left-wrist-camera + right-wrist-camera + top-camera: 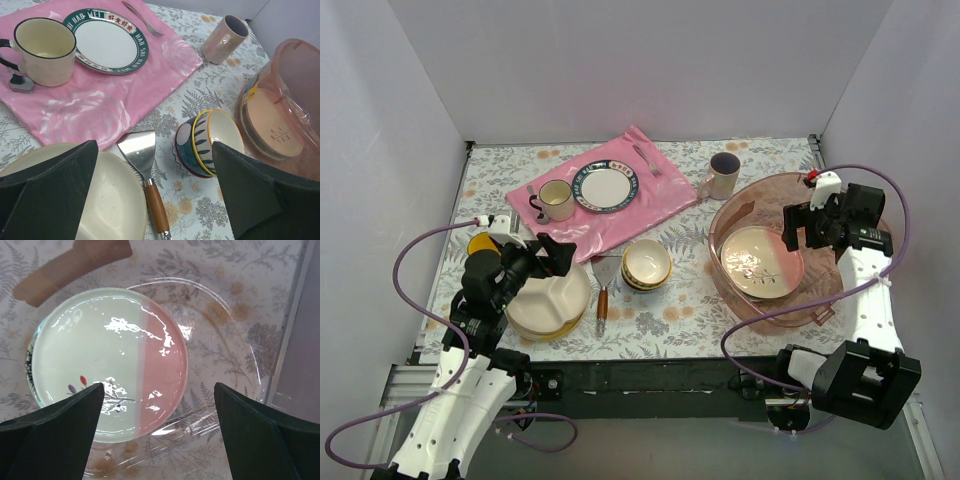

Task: Place the mixed dishes into the plastic bin
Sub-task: Place the plate in the plastic bin, then pick up the plate at the center of the board.

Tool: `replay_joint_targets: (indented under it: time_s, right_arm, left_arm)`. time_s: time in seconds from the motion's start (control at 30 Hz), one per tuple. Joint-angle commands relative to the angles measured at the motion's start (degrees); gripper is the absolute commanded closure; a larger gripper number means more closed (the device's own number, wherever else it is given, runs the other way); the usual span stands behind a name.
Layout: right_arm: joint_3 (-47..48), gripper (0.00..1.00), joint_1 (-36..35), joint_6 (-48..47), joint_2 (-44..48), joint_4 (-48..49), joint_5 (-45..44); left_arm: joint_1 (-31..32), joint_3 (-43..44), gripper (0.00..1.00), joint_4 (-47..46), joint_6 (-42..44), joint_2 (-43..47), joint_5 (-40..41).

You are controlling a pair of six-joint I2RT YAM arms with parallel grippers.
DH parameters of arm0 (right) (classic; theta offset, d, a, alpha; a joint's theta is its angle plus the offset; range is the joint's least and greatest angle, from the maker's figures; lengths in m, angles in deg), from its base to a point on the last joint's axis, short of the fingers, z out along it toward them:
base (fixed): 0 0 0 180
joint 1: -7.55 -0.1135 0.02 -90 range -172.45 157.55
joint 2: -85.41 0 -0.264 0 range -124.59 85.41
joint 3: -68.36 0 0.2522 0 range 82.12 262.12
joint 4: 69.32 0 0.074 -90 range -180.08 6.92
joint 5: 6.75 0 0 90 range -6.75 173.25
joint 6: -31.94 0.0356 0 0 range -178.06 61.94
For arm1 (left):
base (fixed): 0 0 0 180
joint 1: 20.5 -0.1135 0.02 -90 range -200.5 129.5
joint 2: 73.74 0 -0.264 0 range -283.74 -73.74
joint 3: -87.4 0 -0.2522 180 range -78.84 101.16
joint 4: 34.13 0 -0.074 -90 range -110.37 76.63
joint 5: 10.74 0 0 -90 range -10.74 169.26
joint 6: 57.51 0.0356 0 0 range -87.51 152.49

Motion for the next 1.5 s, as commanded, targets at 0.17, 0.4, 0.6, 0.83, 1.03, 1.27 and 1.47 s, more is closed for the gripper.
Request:
replay_joint_targets:
  time_s: [0.17,0.4,0.6,0.83,1.03,1.27,1.47]
  right_arm:
    - [3.6,0.01,-0.2,-1.8,6.6,4.5,11.3]
    - [4.3,0.01,-0.2,3.4,8.0,8.1,17.1]
    - [4.8,0.01,-0.2,1.6,5.7,5.6,34.6]
    - [-0.6,0.01,-0.2,5.4,8.3,11.8,45.6]
    - [-4.3,0.01,-0.2,6.9,10.0,14.9,48.6]
    - [-7.0,0.02,-0.2,9.3,11.4,18.2,51.7]
    - [-8.1,0.02,-0.2,9.7,11.7,18.9,52.4]
  left_arm:
    - [-0.1,1.1,0.02,1.0,-1.6,-0.6,1.7]
    - [-0.2,3.0,0.02,5.1,-9.2,-0.8,-0.3]
    - [-0.2,4.3,0.02,9.1,-16.4,-1.0,-1.0]
    - [-0.2,3.3,0.02,11.7,-20.0,-3.9,-3.7]
    - [-0.1,3.1,0.02,11.7,-21.5,-6.5,-4.6]
    - [-0.1,4.6,0.02,13.7,-22.2,-13.3,-5.2]
    - [1.9,8.4,0.02,17.9,-20.7,-22.9,0.2]
